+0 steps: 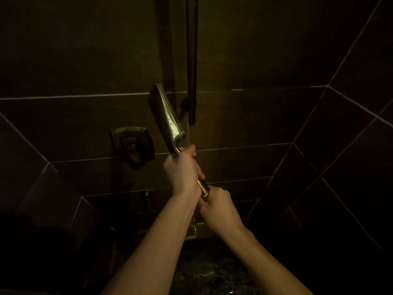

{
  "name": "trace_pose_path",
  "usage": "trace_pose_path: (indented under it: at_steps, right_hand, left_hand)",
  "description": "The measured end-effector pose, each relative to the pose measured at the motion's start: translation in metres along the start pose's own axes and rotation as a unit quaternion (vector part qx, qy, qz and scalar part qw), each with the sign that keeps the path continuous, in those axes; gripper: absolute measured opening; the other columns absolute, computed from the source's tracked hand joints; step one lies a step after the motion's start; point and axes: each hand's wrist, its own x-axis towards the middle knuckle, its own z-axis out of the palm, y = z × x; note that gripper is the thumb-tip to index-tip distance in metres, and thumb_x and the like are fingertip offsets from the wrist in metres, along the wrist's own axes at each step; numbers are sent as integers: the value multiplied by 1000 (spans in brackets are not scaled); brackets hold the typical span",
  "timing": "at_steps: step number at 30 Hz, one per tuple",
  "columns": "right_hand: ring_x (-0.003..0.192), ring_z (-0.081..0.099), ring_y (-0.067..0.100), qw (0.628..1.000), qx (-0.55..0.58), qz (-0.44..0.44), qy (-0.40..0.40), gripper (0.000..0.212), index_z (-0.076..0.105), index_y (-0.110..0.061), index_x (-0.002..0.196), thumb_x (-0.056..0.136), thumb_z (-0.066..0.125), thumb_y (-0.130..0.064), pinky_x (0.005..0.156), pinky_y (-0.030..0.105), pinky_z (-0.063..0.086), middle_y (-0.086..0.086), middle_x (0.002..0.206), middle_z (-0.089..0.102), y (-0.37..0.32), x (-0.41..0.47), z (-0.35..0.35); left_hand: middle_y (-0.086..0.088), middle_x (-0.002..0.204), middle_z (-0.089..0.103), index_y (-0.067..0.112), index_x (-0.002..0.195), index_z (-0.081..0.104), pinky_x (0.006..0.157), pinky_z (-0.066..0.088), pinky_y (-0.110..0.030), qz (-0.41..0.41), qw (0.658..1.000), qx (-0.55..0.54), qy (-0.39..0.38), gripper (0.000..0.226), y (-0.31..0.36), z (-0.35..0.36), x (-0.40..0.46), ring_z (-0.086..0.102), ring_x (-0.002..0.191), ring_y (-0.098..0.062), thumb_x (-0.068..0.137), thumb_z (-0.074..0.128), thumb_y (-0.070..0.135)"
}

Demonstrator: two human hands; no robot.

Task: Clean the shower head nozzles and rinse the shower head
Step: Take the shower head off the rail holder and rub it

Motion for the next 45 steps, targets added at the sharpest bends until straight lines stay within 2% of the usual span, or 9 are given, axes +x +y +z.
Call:
trace_pose_path:
  at_steps: [5, 8, 12, 15, 22, 31, 34, 38, 45]
  right_hand:
    - [42, 49, 10, 978, 179, 15, -107, 16, 59, -14, 73, 89, 57, -15, 42, 22, 39, -6, 52, 52, -2, -7, -4]
    - [38, 32, 13, 938, 286, 25, -192, 11, 53, -13, 77, 88, 56, -13, 39, 23, 24, 0, 51, 37, -6, -10, -7]
    - [38, 26, 14, 922, 298, 30, -246, 10, 50, -12, 83, 91, 55, -10, 39, 27, 18, 3, 53, 31, -11, -14, -4]
    - [42, 36, 17, 966, 215, 23, -144, 19, 53, -11, 70, 88, 54, -8, 42, 29, 29, 4, 54, 41, -12, -13, 2]
    - [60, 65, 14, 1000, 2, -13, -17, 12, 67, -15, 82, 91, 58, -13, 54, 27, 51, 4, 72, 67, -6, -4, 5]
    - [35, 29, 14, 927, 248, 48, -279, 14, 50, -8, 80, 93, 54, -7, 38, 28, 19, 7, 51, 32, -12, -17, -11]
    - [34, 28, 12, 908, 281, 80, -302, 19, 46, -10, 77, 94, 53, -7, 37, 26, 17, 6, 51, 31, -12, -22, -2]
    - [40, 35, 15, 952, 229, 25, -202, 20, 50, -10, 71, 90, 54, -8, 41, 27, 26, 4, 52, 39, -9, -21, 9]
    - [52, 46, 17, 989, 123, -20, -85, 18, 58, 2, 75, 90, 53, -5, 51, 34, 36, 7, 61, 52, 1, -15, 21]
  left_hand:
    - [2, 76, 75, 16, 98, 75, 78, 55, -35, 6, 987, 68, -144, 37, 4, -12, 14, 76, 80, -15, 70, 86, 38]
    - [-13, 108, 76, 14, 103, 78, 92, 55, -44, -125, 925, -140, -331, 34, 9, -22, 21, 68, 116, -32, 75, 83, 32]
    - [-12, 79, 75, 6, 96, 76, 69, 60, -35, -172, 865, -207, -423, 34, 9, -36, 20, 75, 76, -24, 85, 69, 37]
    - [5, 38, 42, 15, 57, 53, 35, 35, -20, -167, 897, -149, -381, 36, 13, -33, 17, 38, 30, -9, 90, 61, 29]
    - [7, 45, 37, 25, 45, 50, 37, 33, -24, -70, 992, -45, -91, 46, 4, -19, 5, 33, 38, -11, 90, 60, 26]
    - [-5, 68, 64, 12, 100, 75, 55, 52, -31, -146, 892, -211, -373, 32, 8, -54, 12, 63, 61, -18, 79, 75, 35]
    - [1, 47, 56, 10, 76, 70, 42, 41, -23, -172, 857, -224, -431, 29, 8, -58, 12, 47, 37, -11, 88, 67, 36]
    - [7, 37, 32, 18, 53, 42, 35, 27, -20, -160, 902, -156, -371, 50, 16, -51, 11, 25, 30, -9, 93, 62, 41]
    - [4, 46, 35, 20, 55, 49, 42, 34, -26, -122, 974, -25, -187, 45, 6, -44, 3, 32, 39, -11, 87, 73, 42]
